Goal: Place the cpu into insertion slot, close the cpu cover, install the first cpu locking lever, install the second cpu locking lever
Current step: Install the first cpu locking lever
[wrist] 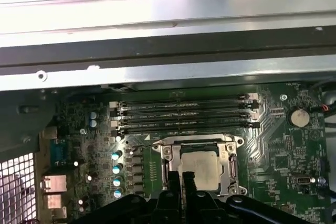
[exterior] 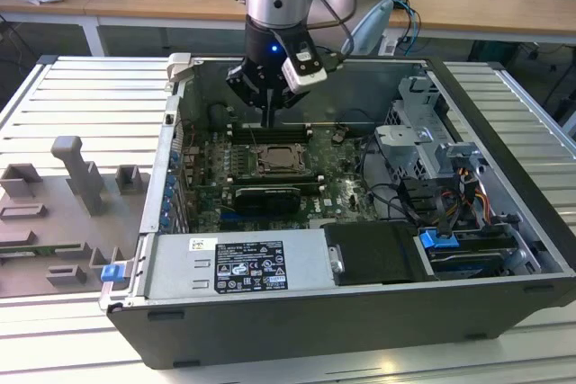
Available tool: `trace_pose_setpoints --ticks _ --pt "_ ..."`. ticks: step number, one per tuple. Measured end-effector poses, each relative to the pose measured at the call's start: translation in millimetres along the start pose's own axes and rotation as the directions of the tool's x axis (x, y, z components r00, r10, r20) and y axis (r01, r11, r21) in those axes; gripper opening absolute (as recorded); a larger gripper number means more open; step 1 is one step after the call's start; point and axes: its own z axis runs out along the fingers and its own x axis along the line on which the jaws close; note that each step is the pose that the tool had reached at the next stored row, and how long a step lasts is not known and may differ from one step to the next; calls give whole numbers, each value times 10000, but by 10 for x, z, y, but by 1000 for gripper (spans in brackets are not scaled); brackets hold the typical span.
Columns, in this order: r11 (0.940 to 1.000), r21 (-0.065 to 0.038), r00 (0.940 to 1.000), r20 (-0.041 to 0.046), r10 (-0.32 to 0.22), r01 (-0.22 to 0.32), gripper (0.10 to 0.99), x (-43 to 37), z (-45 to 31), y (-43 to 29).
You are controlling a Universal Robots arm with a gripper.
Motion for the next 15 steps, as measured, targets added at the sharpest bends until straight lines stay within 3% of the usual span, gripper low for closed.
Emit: trace_pose_setpoints --ticks 3,6,8,15 --pt "10000 0 10000 0 -50 50 169 110 3 -6" --pt "9999 -4 9999 -3 -111 111 169 163 4 -10" --pt "9999 -12 9999 -4 -156 156 102 194 6 -11" --pt "9995 -35 9995 20 -301 301 102 342 53 -21"
